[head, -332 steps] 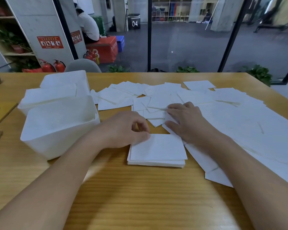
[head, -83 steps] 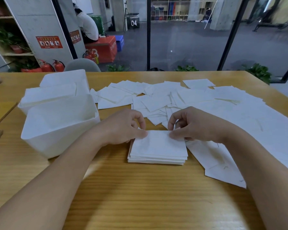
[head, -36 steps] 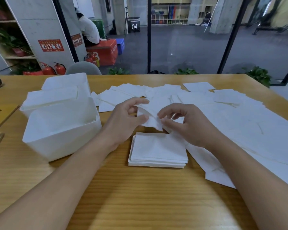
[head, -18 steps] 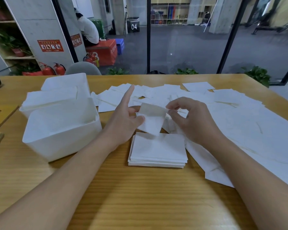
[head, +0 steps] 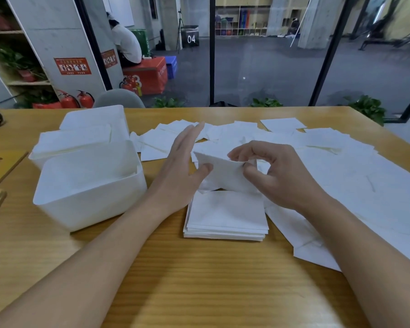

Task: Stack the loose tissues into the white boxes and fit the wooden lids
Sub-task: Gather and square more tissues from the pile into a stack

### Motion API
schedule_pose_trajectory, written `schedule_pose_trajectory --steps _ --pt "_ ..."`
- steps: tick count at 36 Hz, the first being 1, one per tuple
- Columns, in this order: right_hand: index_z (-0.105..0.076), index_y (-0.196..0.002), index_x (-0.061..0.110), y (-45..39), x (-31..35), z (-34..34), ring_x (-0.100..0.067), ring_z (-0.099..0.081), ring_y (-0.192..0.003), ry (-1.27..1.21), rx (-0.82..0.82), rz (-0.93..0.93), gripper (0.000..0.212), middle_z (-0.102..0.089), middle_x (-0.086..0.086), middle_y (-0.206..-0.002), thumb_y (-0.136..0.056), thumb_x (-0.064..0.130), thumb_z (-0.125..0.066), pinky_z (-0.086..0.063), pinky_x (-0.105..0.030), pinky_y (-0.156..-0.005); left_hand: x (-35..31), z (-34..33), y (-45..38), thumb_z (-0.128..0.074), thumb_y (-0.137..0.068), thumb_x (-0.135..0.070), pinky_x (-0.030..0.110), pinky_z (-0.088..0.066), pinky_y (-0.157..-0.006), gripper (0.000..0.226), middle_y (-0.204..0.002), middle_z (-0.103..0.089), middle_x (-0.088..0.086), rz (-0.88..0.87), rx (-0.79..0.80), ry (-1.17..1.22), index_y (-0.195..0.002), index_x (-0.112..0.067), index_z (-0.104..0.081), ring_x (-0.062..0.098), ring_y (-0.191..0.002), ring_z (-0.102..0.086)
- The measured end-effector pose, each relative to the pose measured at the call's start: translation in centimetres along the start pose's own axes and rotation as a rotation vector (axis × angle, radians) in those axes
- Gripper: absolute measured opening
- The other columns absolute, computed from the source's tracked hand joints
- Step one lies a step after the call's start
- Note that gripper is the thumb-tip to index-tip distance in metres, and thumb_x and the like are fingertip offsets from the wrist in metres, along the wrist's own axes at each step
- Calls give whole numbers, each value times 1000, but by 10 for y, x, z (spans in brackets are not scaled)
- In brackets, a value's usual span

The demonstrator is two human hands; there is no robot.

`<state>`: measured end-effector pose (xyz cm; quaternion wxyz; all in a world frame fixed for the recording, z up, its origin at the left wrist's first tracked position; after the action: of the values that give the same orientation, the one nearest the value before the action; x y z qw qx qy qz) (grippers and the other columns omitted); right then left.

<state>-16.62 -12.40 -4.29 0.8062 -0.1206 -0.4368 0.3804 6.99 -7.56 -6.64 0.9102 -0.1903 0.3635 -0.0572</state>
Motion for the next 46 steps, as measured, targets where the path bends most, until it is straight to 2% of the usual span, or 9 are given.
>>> schedule_pose_trajectory --steps 5,8,11,15,20,31,36,39,46 --pt "-75 -98 20 -3 -2 3 -12 -74 -105 -13 -89 -11 19 -79 14 -106 -97 4 -65 -60 -32 -93 -8 7 4 -63 -111 -29 24 -47 -99 13 -117 -72 -16 -95 -84 28 -113 -29 -76 7 -118 -60" --pt "-76 -95 23 -6 -4 8 -17 -73 -93 -96 -118 -83 20 -76 7 -96 -101 7 -64 -60 -33 -80 -11 13 4 -63 -111 -34 28 -44 -70 27 -78 -64 -3 -115 -70 75 -91 -20 -72 18 -78 -58" --pt "-78 -93 24 -9 -3 14 -16 -71 -77 -175 -96 -137 21 -76 3 -83 -103 10 -64 -54 -26 -68 -17 21 2 -64 -109 -32 25 -38 -62 39 -69 -54 6 -122 -56 156 -79 -8 -62 15 -65 -49" --pt "-77 -104 29 -7 -9 16 -16 -60 -56 -172 113 -320 14 -69 -5 -65 -102 17 -70 -47 -19 -56 -11 25 0 -72 -105 -29 21 -44 -60 6 -67 -63 2 21 108 293 -105 -27 -78 26 -62 -54" --pt "-75 -110 27 -2 -13 15 -20 -49 -53 -169 393 -481 19 -58 -5 -62 -98 13 -72 -41 -26 -54 -1 24 3 -79 -98 -36 18 -37 -47 29 -57 -46 -8 196 367 187 -121 -50 -67 11 -49 -44" --pt "-73 -106 31 3 -15 11 -14 -58 -53 -66 542 -462 20 -67 4 -64 -92 17 -74 -45 -26 -55 3 16 8 -82 -89 -48 32 -44 -67 59 -65 -69 -7 242 560 -13 -138 -54 -49 5 -60 -63" --pt "-73 -96 28 3 -18 9 -13 -49 -56 -14 531 -437 16 -54 6 -62 -85 22 -83 -53 -42 -64 6 17 2 -78 -88 -67 29 -36 -60 31 -64 -59 -19 243 299 -158 -107 -48 -63 -12 -59 -57" --pt "-69 -87 26 1 -19 11 -12 -44 -55 18 488 -410 22 -53 9 -62 -80 29 -90 -39 -31 -54 7 7 3 -67 -101 -58 29 -43 -65 17 -80 -68 -14 198 100 -202 -101 -41 -63 -1 -77 -64" --pt "-73 -78 26 0 -22 4 -6 -47 -54 31 459 -341 21 -56 14 -62 -87 35 -90 -39 -16 -50 20 -6 4 -65 -101 -63 39 -49 -102 52 -130 -57 -5 246 187 -363 -137 -25 -61 19 -125 -54"
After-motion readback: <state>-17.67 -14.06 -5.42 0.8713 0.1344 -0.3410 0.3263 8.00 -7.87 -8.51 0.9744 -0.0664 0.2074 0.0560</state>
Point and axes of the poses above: each hand's wrist, its own y-axis away from the middle knuckle, its own z-axis out of the back of the hand, x = y × z, the point moved 2 cm from there along -y, towards the middle knuckle
